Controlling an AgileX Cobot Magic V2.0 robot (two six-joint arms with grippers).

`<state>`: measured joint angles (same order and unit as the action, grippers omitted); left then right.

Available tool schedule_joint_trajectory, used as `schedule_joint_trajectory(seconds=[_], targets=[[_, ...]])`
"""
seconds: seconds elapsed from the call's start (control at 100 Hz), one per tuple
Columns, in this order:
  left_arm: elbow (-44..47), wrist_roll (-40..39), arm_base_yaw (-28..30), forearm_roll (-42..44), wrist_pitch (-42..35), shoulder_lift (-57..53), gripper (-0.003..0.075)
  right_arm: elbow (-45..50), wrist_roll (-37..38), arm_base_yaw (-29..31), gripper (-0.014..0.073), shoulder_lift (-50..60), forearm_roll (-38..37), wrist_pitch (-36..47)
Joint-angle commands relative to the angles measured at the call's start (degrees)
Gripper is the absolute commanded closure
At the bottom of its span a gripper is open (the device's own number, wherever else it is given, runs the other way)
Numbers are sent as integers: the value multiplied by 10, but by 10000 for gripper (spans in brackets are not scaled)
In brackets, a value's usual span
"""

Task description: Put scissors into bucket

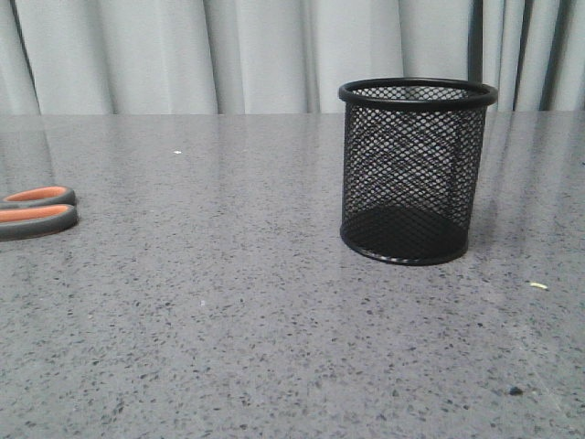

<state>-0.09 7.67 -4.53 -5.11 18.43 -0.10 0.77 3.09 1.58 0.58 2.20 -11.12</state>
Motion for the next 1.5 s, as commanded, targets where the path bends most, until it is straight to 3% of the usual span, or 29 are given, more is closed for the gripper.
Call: schedule_joint_trajectory(seconds=[0.0, 0.18, 0.33, 0.42, 0.56, 0.66, 0.74, 0.83, 0.93, 1.05, 1.12, 1.19, 1.27, 1.32, 1.49], targets=[[23, -5, 0, -7, -38, -16, 740, 3, -1, 3, 649, 13, 52, 117], [23, -5, 0, -7, -38, -16, 740, 3, -1, 3, 649, 13, 210, 203], [23, -5, 0, -4, -52, -16, 740, 3, -1, 3, 649, 13, 254, 205], [23, -7, 0, -16, -105, -16, 740, -1, -1, 3, 649, 13, 305, 207], [23, -9, -2, -151, -225, -16, 740, -19, -1, 3, 649, 13, 312, 202], [18, -58, -3, -331, -304, -16, 740, -42, -1, 3, 649, 13, 294, 188], [13, -61, -3, -478, -312, -16, 740, -68, -1, 3, 649, 7, 235, 165], [8, -61, -3, -538, -289, -16, 740, -114, -1, 3, 648, -10, 146, 106], [-16, -54, -3, -506, -234, -16, 739, -183, -1, 3, 605, -49, 61, 33], [-75, -45, -3, -368, -172, -4, 726, -266, -1, 3, 425, -119, 4, -37], [-115, -45, -3, -293, -142, 17, 665, -315, -1, 3, 294, -170, -5, -82], [-158, -41, -3, -237, -104, 51, 547, -360, -1, 3, 193, -219, -5, -124], [-202, -12, -4, -204, -58, 99, 377, -400, -1, 1, 167, -269, -2, -157], [-232, 5, -4, -196, -27, 139, 315, -418, -1, -5, 168, -290, -1, -162], [-335, 137, -11, -189, 110, 274, 309, -445, -1, -48, 168, -328, -1, -164]])
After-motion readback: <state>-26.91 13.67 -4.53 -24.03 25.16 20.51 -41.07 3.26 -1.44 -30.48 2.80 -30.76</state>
